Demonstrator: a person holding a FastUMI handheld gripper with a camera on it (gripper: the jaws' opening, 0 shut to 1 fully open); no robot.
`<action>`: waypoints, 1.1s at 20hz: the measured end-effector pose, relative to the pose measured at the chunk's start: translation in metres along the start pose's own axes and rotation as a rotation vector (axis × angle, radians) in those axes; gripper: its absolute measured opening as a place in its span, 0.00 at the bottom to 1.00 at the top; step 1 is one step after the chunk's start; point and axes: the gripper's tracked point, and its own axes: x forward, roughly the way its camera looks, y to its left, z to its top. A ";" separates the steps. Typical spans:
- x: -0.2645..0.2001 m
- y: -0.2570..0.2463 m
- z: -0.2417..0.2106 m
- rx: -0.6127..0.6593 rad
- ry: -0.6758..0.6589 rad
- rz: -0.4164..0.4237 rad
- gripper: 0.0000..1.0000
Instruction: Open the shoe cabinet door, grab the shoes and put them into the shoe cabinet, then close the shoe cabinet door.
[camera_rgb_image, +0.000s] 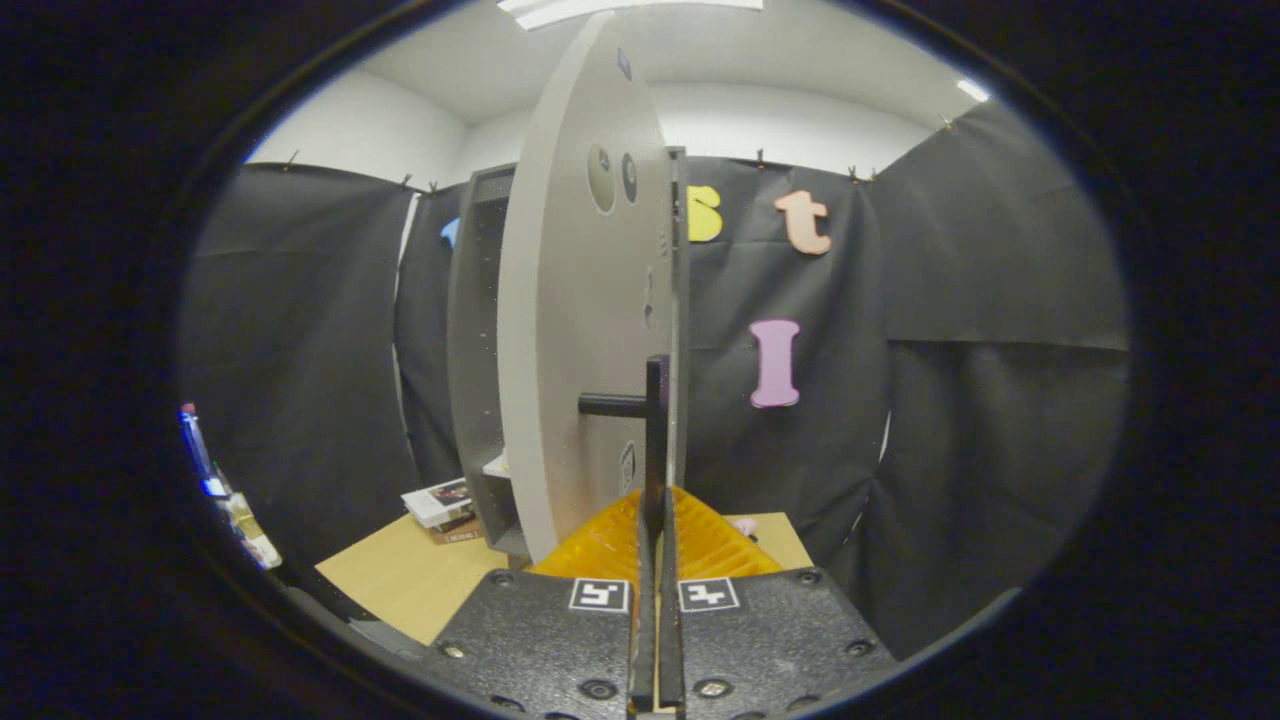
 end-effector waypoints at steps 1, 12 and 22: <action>-0.003 -0.016 0.002 0.010 -0.005 -0.019 0.04; -0.050 -0.013 -0.014 0.108 -0.054 0.010 0.07; -0.088 0.084 -0.083 0.055 -0.082 0.056 1.00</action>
